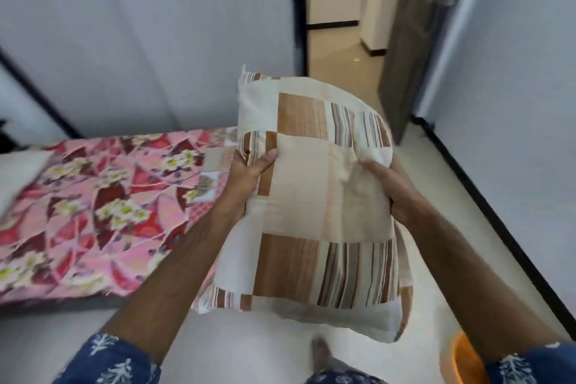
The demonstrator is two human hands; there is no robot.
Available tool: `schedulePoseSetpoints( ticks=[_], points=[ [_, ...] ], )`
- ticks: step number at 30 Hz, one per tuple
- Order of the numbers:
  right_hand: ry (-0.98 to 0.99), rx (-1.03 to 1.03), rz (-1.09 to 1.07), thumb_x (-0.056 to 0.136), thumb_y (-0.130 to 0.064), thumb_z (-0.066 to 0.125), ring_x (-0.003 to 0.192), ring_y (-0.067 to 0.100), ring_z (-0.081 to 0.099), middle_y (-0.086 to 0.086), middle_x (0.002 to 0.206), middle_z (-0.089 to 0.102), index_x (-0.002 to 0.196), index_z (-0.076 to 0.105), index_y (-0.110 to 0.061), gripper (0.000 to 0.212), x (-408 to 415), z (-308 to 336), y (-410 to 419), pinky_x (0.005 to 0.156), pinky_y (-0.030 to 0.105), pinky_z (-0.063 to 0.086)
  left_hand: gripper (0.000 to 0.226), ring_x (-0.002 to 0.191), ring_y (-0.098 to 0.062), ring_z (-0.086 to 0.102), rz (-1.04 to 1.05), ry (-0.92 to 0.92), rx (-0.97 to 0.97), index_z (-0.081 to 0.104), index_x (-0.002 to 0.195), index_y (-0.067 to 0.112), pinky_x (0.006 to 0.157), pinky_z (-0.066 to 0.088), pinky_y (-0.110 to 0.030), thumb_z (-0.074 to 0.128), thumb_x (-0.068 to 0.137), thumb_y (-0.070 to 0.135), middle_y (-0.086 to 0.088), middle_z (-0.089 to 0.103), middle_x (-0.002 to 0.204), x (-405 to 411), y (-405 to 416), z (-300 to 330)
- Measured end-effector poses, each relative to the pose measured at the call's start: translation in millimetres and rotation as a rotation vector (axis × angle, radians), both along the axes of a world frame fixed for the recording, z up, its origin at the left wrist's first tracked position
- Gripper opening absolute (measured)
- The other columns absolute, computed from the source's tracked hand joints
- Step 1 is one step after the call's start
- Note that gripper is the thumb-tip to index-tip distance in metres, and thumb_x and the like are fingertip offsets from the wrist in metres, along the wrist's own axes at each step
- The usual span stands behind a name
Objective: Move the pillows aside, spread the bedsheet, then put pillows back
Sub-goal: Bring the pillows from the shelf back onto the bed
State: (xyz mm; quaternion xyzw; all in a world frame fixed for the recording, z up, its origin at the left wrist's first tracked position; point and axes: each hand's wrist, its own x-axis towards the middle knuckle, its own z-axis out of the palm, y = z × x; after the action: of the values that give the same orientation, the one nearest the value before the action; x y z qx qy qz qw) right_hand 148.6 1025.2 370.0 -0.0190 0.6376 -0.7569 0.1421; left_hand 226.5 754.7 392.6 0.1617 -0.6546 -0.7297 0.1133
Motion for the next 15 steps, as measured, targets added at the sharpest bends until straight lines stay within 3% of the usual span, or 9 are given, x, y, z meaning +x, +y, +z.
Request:
schedulePoseSetpoints(
  ticks=[3, 5, 9, 12, 15],
  points=[
    [-0.062, 0.076, 0.199, 0.075, -0.041, 0.089, 0.109, 0.024, 0.071, 0.004, 0.131, 0.065, 0.141, 0.039, -0.022, 0.086, -25.2, -15.4, -100.4, 0.087, 0.048, 0.061, 0.062, 0.105, -0.022, 0.073, 0.142, -0.005, -0.027, 0.058, 0.133, 0.019, 0.086, 0.061, -0.038, 0.085, 0.079, 0.034, -0.002, 0.074, 0.119, 16.9, -86.2, -15.9],
    [-0.102, 0.098, 0.267, 0.069, -0.042, 0.092, 0.105, 0.024, 0.072, 0.004, 0.127, 0.065, 0.138, 0.038, -0.017, 0.091, -37.5, -24.7, -171.2, 0.082, 0.047, 0.062, 0.066, 0.106, -0.023, 0.072, 0.246, -0.020, -0.038, 0.056, 0.134, 0.016, 0.086, 0.061, -0.039, 0.087, 0.078, 0.032, -0.004, 0.073, 0.120, 27.5, -143.7, -24.6],
    [-0.197, 0.024, 0.429, 0.082, -0.018, 0.082, 0.099, 0.026, 0.075, 0.011, 0.116, 0.074, 0.125, 0.065, -0.009, 0.047, -62.9, -38.2, -302.6, 0.074, 0.038, 0.062, 0.070, 0.105, -0.021, 0.073, 0.416, -0.069, -0.069, 0.053, 0.136, 0.016, 0.087, 0.061, -0.041, 0.088, 0.077, 0.030, -0.003, 0.074, 0.120, 45.2, -248.7, -34.0],
    [-0.310, 0.022, 0.585, 0.084, -0.015, 0.081, 0.102, 0.028, 0.074, 0.011, 0.115, 0.075, 0.124, 0.069, -0.009, 0.042, -74.3, -43.8, -398.6, 0.080, 0.040, 0.062, 0.073, 0.109, -0.023, 0.072, 0.478, -0.127, -0.115, 0.058, 0.135, 0.018, 0.095, 0.057, -0.051, 0.091, 0.072, 0.037, -0.003, 0.073, 0.121, 59.9, -328.8, -35.9],
    [-0.285, 0.032, 0.672, 0.082, -0.011, 0.081, 0.105, 0.031, 0.072, 0.012, 0.115, 0.075, 0.125, 0.067, -0.010, 0.045, -72.4, -50.9, -485.5, 0.083, 0.043, 0.061, 0.090, 0.121, -0.018, 0.065, 0.579, -0.168, -0.180, 0.048, 0.143, 0.028, 0.103, 0.053, -0.047, 0.093, 0.067, 0.046, 0.004, 0.067, 0.133, 77.0, -396.8, -34.9]
  ],
)
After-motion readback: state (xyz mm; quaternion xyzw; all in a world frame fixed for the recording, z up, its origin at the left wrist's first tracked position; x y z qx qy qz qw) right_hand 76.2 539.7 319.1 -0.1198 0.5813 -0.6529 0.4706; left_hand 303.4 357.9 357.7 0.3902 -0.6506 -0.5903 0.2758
